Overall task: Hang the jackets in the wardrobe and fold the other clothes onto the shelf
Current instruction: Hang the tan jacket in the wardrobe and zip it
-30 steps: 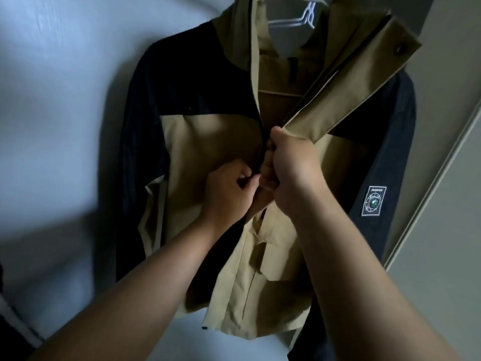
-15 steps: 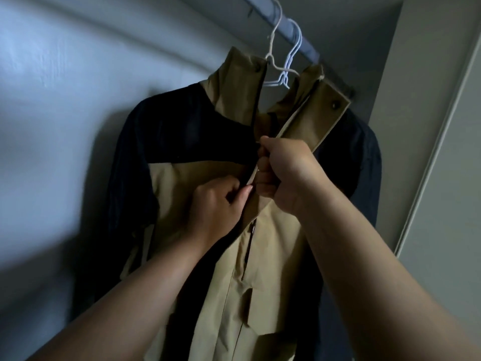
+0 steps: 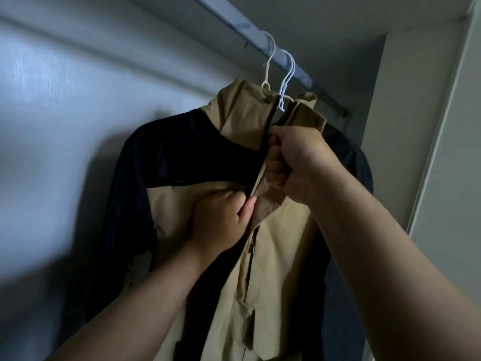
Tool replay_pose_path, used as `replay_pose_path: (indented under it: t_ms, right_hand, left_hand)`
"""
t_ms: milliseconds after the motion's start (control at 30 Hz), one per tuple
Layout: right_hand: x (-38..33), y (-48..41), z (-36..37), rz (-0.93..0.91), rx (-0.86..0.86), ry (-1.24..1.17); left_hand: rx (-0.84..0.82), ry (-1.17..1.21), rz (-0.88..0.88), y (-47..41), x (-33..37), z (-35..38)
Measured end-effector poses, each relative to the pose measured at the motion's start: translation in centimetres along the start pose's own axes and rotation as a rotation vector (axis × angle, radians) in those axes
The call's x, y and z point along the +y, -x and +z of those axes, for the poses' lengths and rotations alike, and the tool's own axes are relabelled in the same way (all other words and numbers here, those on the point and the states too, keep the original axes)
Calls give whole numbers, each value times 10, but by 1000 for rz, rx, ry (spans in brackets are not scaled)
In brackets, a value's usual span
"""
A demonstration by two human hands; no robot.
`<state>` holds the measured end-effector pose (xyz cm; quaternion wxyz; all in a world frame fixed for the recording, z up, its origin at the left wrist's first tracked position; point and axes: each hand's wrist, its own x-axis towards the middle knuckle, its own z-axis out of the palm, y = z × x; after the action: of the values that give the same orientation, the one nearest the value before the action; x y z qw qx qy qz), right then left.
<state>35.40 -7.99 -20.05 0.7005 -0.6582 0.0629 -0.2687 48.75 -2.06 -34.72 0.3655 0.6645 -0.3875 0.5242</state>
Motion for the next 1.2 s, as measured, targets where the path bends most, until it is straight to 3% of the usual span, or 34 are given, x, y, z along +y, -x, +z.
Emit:
replay_pose_path:
  t_ms: [300,500,600,700,767,967,1100,1200]
  right_hand:
    - [-41,-14,1,-230,123,34]
    - [-2,-14,-26,-425,168,683]
    - [5,-9,-38,-354,157,854]
    - [5,-9,-43,-463,401,975]
    - [6,-9,-44,-598,513,1011]
    - [-4,-10,-37,-747,219,671]
    - [-16,-17,-29,-722,18,568]
    - [-21,-27,-27,-791,-18,699]
  left_hand:
    - [-13,-67,22,0,-6,2]
    - [-90,-108,-21,-10,-4,-10]
    - [47,70,4,-39,-1,-28]
    - [251,108,58,-87,3,-47]
    - [268,77,76,-119,2,-56]
    - [-191,-1,203,-179,-18,-71]
    - [-300,9,171,-194,-22,-79]
    - [-377,78,118,-202,-23,-88]
